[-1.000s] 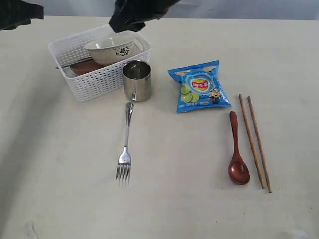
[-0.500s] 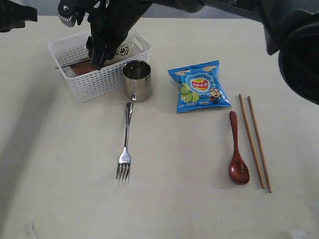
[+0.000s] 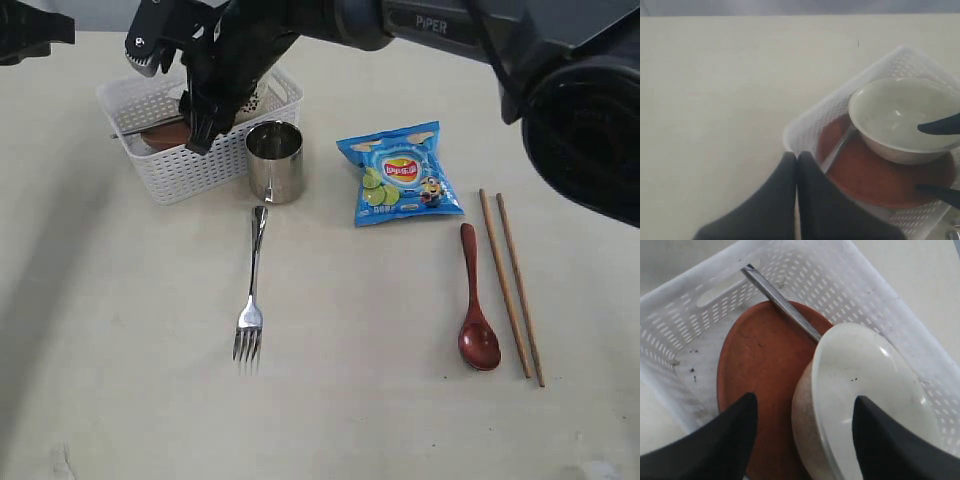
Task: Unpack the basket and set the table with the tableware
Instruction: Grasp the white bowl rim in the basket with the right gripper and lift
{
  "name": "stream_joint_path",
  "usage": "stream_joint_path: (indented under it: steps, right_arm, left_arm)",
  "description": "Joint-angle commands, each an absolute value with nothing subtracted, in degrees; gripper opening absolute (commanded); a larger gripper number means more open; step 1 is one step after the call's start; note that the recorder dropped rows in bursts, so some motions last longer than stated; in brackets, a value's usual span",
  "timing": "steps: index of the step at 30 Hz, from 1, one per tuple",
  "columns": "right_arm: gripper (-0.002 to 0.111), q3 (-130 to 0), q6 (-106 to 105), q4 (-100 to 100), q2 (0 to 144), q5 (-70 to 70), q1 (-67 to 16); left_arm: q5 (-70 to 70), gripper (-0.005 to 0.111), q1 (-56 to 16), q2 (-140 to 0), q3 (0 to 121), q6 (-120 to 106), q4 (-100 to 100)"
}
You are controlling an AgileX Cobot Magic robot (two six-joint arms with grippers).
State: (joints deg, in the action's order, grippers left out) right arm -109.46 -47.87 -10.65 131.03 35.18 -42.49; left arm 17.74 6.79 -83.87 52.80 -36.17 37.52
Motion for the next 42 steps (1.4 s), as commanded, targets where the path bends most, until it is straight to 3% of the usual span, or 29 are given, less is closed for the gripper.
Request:
stream_joint_path:
  steps: [1, 7, 16, 25, 29, 42]
  right_arm:
    - [0.054, -109.8, -47.9, -10.0, 131.4, 34.4, -42.1]
    - [0.053, -109.8, -47.9, -10.0, 131.9, 34.4, -42.1]
    - [0.022, -109.8, -47.8, -10.0, 131.9, 34.4, -42.1]
    - [0.018, -109.8, -48.1, -10.0, 130.5, 35.3, -42.1]
    - [0.000, -109.8, -48.1, -10.0, 130.1, 36.1, -42.1]
    - [0.000, -109.9, -48.2, -6.6, 125.6, 36.0, -42.4]
  left_arm:
    - [18.0, 0.000, 7.0, -83.2, 52.4, -36.4, 37.7]
    - [18.1, 0.000, 7.0, -83.2, 52.4, -36.4, 37.7]
    - [17.9, 0.000, 7.0, -83.2, 52.4, -36.0, 37.9]
    - [16.9, 0.000, 7.0, -83.2, 52.4, -36.0, 38.2]
    - [16.9, 0.000, 7.0, -83.2, 52.4, -36.0, 38.2]
    - [16.9, 0.000, 7.0, -83.2, 52.4, -36.0, 38.2]
